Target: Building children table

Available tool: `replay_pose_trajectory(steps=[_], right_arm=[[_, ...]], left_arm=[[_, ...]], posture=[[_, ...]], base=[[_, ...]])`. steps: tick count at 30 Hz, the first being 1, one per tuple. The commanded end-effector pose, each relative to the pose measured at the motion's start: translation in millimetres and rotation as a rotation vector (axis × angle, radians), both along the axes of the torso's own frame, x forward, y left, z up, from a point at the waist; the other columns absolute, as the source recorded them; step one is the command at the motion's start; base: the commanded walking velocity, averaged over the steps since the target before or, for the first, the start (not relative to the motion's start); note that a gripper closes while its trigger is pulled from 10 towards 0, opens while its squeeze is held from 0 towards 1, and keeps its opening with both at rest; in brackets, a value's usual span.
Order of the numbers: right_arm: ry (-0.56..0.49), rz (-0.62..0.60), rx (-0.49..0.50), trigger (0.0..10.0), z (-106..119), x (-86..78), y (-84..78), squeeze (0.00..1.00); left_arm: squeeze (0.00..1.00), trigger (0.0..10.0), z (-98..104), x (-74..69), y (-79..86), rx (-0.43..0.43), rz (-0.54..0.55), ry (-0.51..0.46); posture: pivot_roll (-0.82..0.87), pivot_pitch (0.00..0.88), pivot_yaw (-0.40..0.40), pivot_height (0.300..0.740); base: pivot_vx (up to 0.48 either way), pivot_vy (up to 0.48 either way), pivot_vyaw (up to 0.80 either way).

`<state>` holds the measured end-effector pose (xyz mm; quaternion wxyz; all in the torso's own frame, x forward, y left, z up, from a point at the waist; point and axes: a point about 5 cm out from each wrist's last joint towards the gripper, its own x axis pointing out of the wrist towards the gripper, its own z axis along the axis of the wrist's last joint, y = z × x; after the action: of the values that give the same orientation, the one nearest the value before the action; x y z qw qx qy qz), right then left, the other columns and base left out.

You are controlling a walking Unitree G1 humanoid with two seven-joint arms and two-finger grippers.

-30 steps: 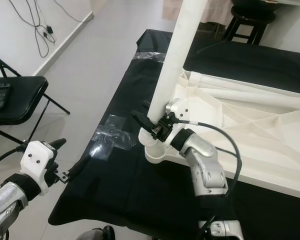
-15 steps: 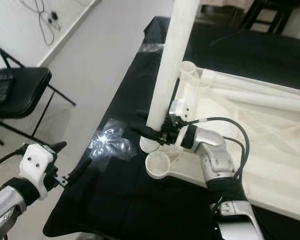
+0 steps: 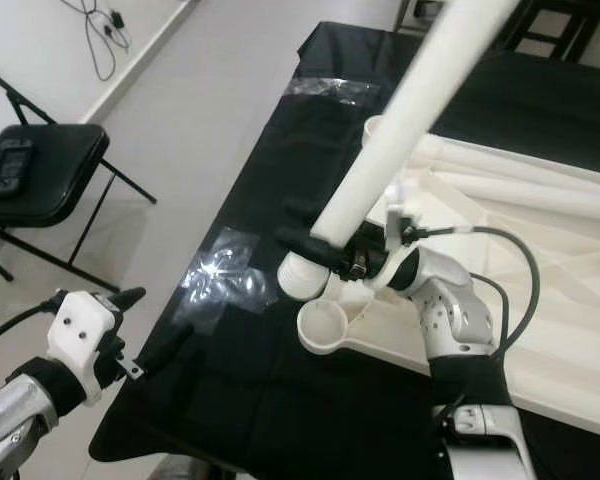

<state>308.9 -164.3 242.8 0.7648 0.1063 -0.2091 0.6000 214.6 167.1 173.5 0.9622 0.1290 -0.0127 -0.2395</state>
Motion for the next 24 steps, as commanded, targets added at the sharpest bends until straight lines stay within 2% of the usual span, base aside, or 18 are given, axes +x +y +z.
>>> replay_pose_trajectory(steps=[1, 4, 7, 10, 13, 17, 24], right_arm=[[-0.024, -0.023, 0.063, 10.0, 13.5, -2.1, 1.7, 0.00], [-0.027, -0.061, 0.068, 10.0, 16.1, -2.2, 4.2, 0.00], [0.015, -0.203, 0.019, 10.0, 9.9, -0.6, 9.1, 0.00], [0.036, -0.248, 0.005, 10.0, 7.1, 0.2, 9.8, 0.00], [0.123, -0.386, -0.011, 10.0, -4.5, -0.8, 12.3, 0.00], [0.151, -0.436, -0.017, 10.0, -10.5, -1.4, 12.9, 0.00], [0.170, -0.482, -0.016, 10.0, -13.8, -1.0, 16.8, 0.00]], left_arm=[[0.00, 10.0, -7.5, 0.1, 1.7, 0.000, 0.025, 0.039], [0.00, 10.0, -7.5, 1.5, 1.9, -0.003, 0.038, 0.035], [0.00, 10.0, -8.7, 5.7, 2.6, -0.007, 0.083, 0.026], [0.00, 10.0, -9.6, 7.5, 3.4, -0.007, 0.105, 0.025], [0.00, 10.0, -14.1, 14.7, 4.0, -0.016, 0.181, 0.037], [0.00, 10.0, -15.4, 18.7, 1.6, -0.024, 0.197, 0.037], [0.00, 10.0, -14.3, 26.7, -2.7, 0.015, 0.200, 0.009]], posture=[[0.16, 0.282, -0.006, 0.740], [0.15, 0.278, -0.009, 0.740], [0.14, 0.273, -0.014, 0.740], [0.14, 0.271, -0.015, 0.740], [0.11, 0.260, -0.018, 0.740], [0.10, 0.250, -0.014, 0.740], [0.10, 0.231, -0.015, 0.740]], base=[[0.000, 0.000, 0.00], [0.000, 0.000, 0.00], [0.000, 0.000, 0.00], [0.000, 0.000, 0.00], [0.000, 0.000, 0.00], [0.000, 0.000, 0.00], [0.000, 0.000, 0.00]])
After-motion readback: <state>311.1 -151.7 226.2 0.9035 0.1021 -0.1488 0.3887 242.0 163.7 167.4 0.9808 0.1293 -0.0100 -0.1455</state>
